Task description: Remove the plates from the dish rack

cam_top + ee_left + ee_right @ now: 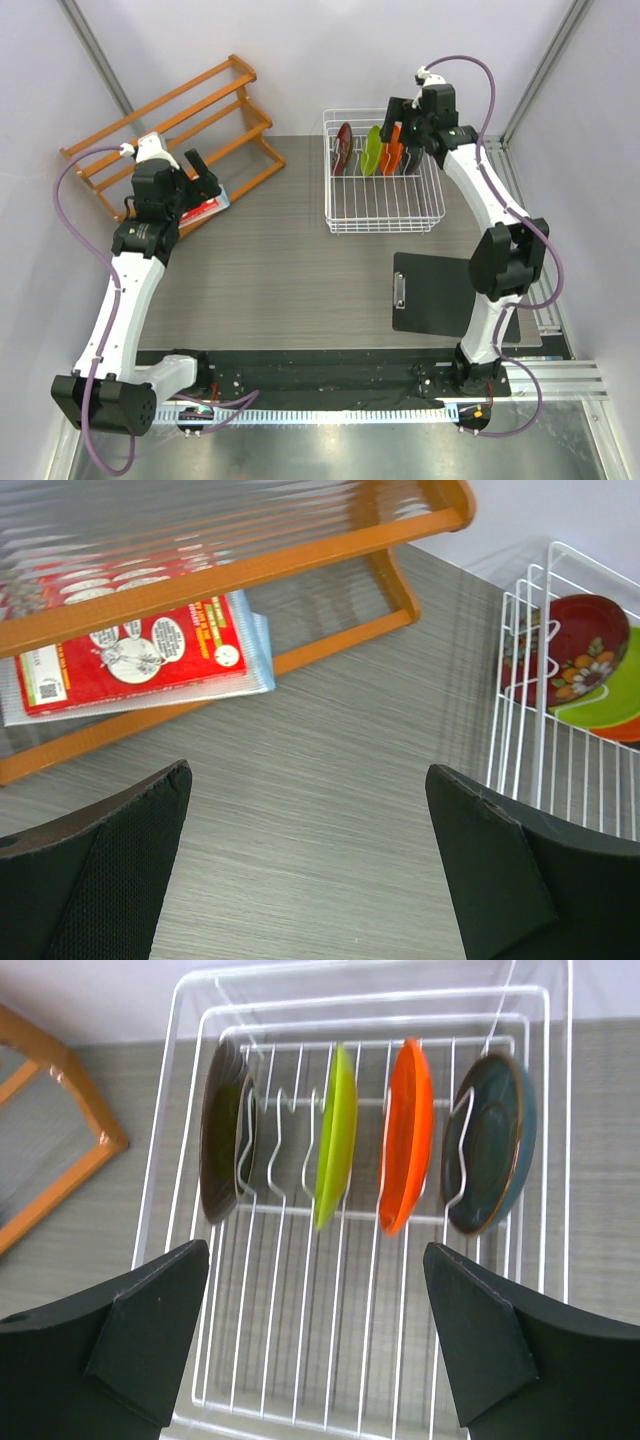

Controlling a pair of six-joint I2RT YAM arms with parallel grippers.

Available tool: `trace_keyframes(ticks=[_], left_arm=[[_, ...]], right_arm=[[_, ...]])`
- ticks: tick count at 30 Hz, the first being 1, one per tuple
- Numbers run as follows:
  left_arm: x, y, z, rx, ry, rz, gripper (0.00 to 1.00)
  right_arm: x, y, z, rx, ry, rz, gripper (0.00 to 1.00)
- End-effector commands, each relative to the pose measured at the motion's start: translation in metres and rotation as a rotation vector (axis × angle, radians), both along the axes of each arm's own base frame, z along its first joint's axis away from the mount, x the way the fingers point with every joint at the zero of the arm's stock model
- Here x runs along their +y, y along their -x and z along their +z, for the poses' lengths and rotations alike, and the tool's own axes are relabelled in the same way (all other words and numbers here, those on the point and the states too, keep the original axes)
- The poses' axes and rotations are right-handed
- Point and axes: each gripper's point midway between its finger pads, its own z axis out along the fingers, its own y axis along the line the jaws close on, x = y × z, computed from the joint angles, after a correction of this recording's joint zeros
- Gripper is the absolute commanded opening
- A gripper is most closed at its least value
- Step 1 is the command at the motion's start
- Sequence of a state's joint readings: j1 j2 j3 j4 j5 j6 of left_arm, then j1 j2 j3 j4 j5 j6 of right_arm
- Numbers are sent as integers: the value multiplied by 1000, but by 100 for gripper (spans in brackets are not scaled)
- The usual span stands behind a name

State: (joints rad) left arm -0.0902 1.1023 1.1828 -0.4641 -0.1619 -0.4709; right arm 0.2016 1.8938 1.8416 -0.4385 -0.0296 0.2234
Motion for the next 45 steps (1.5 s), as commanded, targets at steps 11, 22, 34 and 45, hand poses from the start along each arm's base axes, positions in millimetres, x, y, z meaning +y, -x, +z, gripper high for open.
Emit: trace_keyframes(ticks=[11,22,34,45], left_arm=[[69,54,6,-93,-36,408,100],[59,43,-7,-59,-7,368,100],[52,37,-17,-38,2,334,99],[53,35,-23,-19,-6,334,99]], right_arm=[[47,-27,8,-27,75,66,92],[89,-42,-16,1,111,97,89],[105,-70,-51,-22,227,4,74],[110,-81,-65,-58,283,-28,36]])
